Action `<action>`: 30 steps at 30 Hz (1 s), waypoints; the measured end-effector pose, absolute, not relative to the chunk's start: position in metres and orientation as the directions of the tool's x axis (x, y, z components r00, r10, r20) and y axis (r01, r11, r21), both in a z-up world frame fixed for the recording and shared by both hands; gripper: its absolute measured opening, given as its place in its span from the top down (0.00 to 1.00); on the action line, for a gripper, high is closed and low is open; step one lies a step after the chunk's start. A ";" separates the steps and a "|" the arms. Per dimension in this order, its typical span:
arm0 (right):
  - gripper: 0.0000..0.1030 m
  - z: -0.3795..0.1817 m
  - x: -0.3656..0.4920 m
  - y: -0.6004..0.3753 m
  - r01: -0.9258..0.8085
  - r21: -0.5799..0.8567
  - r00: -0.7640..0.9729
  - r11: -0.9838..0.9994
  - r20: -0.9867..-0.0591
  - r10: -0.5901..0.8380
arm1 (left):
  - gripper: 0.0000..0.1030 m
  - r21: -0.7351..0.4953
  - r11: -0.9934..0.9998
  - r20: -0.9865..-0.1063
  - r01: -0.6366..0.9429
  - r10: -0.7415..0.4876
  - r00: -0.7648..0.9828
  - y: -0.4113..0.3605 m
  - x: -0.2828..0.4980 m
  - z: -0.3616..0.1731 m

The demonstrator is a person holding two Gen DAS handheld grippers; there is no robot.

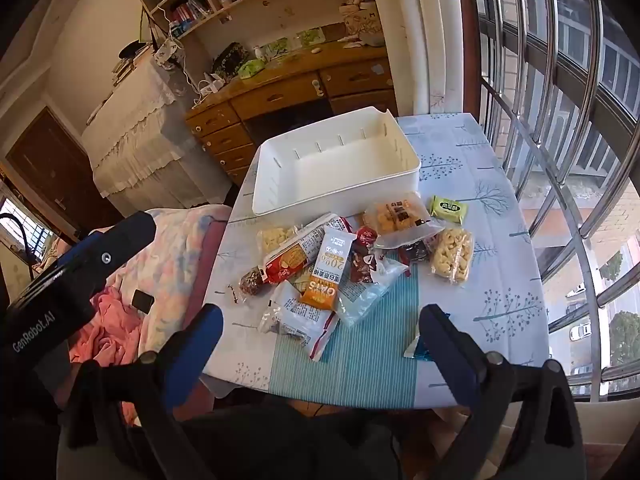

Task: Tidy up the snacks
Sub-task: 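Move both tools down toward the pile of snack packets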

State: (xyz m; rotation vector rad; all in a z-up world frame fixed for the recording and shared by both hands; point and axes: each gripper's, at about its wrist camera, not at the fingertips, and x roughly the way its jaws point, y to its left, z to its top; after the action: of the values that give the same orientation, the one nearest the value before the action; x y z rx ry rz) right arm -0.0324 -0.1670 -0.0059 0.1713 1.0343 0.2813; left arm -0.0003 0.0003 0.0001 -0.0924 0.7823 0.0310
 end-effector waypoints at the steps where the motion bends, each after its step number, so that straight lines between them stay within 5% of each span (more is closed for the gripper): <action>1: 0.04 -0.006 -0.033 -0.167 -0.149 0.273 0.479 0.950 -0.821 0.311 | 0.01 -0.073 0.995 -0.706 -0.061 -0.008 0.709 0.000 0.000 0.000; 30: 0.04 -0.009 -0.041 -0.187 -0.179 0.271 0.542 0.946 -0.775 0.325 | 0.01 -0.098 0.990 -0.705 -0.106 0.006 0.709 -0.007 -0.019 -0.003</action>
State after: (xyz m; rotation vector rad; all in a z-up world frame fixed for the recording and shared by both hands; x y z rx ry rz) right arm -0.0409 -0.1869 -0.0088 0.1668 0.9527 0.3010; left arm -0.0190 -0.0075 -0.0035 -0.1343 0.7802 0.0622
